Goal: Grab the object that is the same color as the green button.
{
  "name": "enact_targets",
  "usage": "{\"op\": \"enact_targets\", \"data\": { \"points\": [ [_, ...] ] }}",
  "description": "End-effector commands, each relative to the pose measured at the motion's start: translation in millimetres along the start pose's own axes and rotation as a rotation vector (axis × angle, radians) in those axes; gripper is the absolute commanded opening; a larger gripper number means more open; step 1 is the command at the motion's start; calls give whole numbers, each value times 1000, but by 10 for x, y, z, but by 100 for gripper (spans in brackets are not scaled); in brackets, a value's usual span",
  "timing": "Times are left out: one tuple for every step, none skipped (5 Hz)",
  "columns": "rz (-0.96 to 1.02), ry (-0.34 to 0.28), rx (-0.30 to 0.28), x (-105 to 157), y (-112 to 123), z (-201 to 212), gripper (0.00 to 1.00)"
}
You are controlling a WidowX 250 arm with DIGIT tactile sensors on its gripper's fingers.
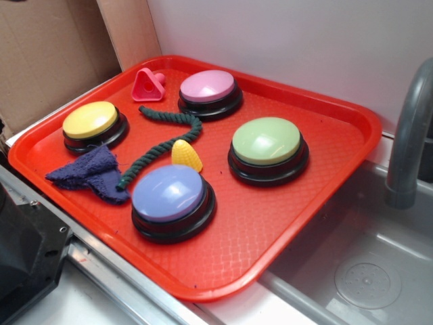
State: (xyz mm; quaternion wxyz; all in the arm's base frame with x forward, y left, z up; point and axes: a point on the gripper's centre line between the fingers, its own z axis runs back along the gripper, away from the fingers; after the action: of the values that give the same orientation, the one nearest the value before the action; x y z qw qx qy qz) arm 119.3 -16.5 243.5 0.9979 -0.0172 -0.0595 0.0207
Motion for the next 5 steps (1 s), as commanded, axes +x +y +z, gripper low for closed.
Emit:
{"op": "enact_targets", "data": {
  "points": [
    [0,0,0,0,0,0,100],
    [-20,-4,24,129,28,-218,100],
    [-39,-1,12,228,86,-485,100],
    [-55,-13,44,309,147,-788,100],
    [-29,-23,94,417,239,-1142,100]
  ]
}}
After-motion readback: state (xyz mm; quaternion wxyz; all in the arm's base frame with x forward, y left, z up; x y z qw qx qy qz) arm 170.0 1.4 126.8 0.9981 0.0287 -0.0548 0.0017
